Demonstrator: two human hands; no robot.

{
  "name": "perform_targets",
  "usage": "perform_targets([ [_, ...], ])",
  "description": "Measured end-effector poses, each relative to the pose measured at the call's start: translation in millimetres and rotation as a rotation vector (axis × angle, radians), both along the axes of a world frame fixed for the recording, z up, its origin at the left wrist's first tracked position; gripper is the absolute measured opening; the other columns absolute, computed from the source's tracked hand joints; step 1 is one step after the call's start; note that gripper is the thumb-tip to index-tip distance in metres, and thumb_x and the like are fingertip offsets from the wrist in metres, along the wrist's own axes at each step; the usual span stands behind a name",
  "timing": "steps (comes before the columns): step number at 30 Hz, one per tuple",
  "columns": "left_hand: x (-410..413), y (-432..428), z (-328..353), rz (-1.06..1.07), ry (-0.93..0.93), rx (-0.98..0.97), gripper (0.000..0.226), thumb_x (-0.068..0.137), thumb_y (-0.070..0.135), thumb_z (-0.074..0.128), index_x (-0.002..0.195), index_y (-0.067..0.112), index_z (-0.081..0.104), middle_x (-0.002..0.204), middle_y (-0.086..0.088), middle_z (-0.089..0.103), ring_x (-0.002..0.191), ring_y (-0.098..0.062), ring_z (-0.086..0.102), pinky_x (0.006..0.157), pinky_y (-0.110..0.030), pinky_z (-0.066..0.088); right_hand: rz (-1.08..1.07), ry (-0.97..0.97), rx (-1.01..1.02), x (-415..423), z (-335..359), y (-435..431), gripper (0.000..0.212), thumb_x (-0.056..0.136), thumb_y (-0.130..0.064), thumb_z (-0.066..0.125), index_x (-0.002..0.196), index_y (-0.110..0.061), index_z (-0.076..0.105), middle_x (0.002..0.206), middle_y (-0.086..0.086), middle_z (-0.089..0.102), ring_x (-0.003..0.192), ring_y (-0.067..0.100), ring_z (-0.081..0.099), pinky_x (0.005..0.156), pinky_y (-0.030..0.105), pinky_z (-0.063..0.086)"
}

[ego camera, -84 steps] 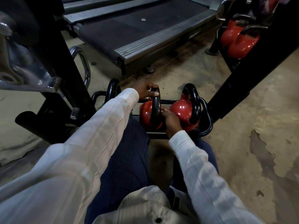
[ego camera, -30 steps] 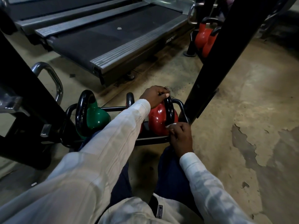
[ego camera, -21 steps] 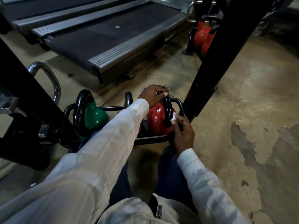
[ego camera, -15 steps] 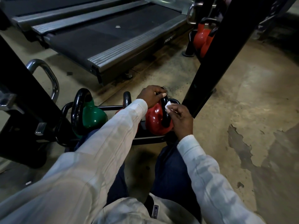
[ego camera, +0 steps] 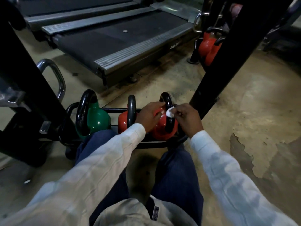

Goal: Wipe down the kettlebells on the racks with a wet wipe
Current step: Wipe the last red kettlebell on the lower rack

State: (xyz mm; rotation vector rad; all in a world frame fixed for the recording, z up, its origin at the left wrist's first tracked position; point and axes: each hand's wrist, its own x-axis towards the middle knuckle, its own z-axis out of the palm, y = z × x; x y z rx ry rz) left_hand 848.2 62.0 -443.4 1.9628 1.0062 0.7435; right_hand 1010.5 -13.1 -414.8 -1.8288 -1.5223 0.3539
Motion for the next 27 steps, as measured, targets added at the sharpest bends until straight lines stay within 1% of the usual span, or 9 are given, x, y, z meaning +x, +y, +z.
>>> perform_targets([
  [4, -9, -18, -10, 0.019, 0.145, 0.163, 0.039, 0.092, 0.026, 0.055, 0.131, 0.024, 0.054, 0.128, 0.002, 0.055, 0.115, -0.019, 0.055, 0.098, -0.039, 0.047, 0.031, -0.136, 0.051, -6, 0, 1, 0.010, 0.083, -0.016, 0.070, 0.089, -0.018, 0.077, 0.097, 0.000, 0.064, 0.088, 0.009, 0.058, 0.083, 0.018, 0.043],
  [7, -7, -26, -13, -0.002, 0.141, 0.322, 0.033, 0.089, 0.023, 0.057, 0.122, 0.020, 0.058, 0.123, 0.000, 0.057, 0.109, -0.020, 0.056, 0.093, -0.040, 0.049, -0.042, -0.005, -0.068, 2, 21, 49, 0.011, 0.081, -0.017, 0.076, 0.092, -0.020, 0.077, 0.099, 0.004, 0.071, 0.092, 0.018, 0.067, 0.089, 0.028, 0.052],
  [9, -4, -28, -13, -0.026, 0.124, 0.414, 0.034, 0.089, 0.021, 0.061, 0.122, 0.018, 0.059, 0.126, -0.003, 0.056, 0.112, -0.021, 0.054, 0.094, -0.037, 0.048, -0.012, 0.064, -0.206, 6, 37, 68, 0.013, 0.079, -0.018, 0.078, 0.092, -0.017, 0.078, 0.095, 0.004, 0.075, 0.089, 0.017, 0.070, 0.084, 0.026, 0.056],
  [14, -1, -25, -27, -0.151, 0.137, 0.600, 0.046, 0.079, 0.023, 0.070, 0.123, 0.016, 0.061, 0.131, -0.012, 0.055, 0.117, -0.033, 0.054, 0.094, -0.043, 0.047, 0.191, -0.530, -0.387, -6, 52, 53, 0.017, 0.081, -0.010, 0.069, 0.089, -0.021, 0.079, 0.101, 0.002, 0.064, 0.096, 0.022, 0.063, 0.080, 0.026, 0.046],
  [16, -2, -25, -33, -0.178, 0.136, 0.629, 0.052, 0.073, 0.022, 0.078, 0.122, 0.016, 0.063, 0.129, -0.014, 0.057, 0.115, -0.035, 0.055, 0.092, -0.047, 0.049, 0.202, -0.606, -0.410, -13, 54, 63, 0.014, 0.081, -0.015, 0.070, 0.090, -0.023, 0.078, 0.105, 0.004, 0.062, 0.097, 0.024, 0.062, 0.078, 0.026, 0.044],
  [20, -4, -20, -36, -0.212, 0.142, 0.643, 0.057, 0.071, 0.027, 0.078, 0.125, 0.019, 0.061, 0.132, -0.011, 0.055, 0.120, -0.033, 0.051, 0.095, -0.048, 0.045, 0.099, -0.485, -0.484, -10, 62, 116, 0.011, 0.081, -0.022, 0.075, 0.091, -0.023, 0.078, 0.103, 0.003, 0.070, 0.098, 0.023, 0.065, 0.078, 0.020, 0.041],
  [23, -5, -14, -36, -0.217, 0.130, 0.612, 0.055, 0.076, 0.032, 0.073, 0.128, 0.021, 0.058, 0.136, -0.008, 0.052, 0.125, -0.030, 0.047, 0.099, -0.048, 0.044, 0.015, -0.218, -0.460, 1, 59, 114, 0.007, 0.080, -0.020, 0.077, 0.087, -0.021, 0.077, 0.091, -0.003, 0.072, 0.093, 0.015, 0.066, 0.080, 0.018, 0.042],
  [25, -2, -11, -33, -0.196, 0.082, 0.598, 0.046, 0.084, 0.034, 0.061, 0.127, 0.018, 0.059, 0.136, -0.009, 0.053, 0.124, -0.029, 0.049, 0.100, -0.045, 0.043, -0.040, -0.065, -0.406, 6, 47, 94, 0.005, 0.076, -0.019, 0.079, 0.078, -0.022, 0.076, 0.084, -0.005, 0.074, 0.085, 0.015, 0.069, 0.082, 0.025, 0.052],
  [27, 3, -4, -27, -0.139, 0.016, 0.580, 0.038, 0.089, 0.029, 0.059, 0.123, 0.012, 0.063, 0.132, -0.011, 0.057, 0.119, -0.029, 0.053, 0.098, -0.041, 0.045, -0.065, -0.057, -0.324, 5, 34, 85, 0.009, 0.072, -0.022, 0.078, 0.069, -0.028, 0.074, 0.080, -0.004, 0.074, 0.082, 0.016, 0.070, 0.085, 0.035, 0.056],
])
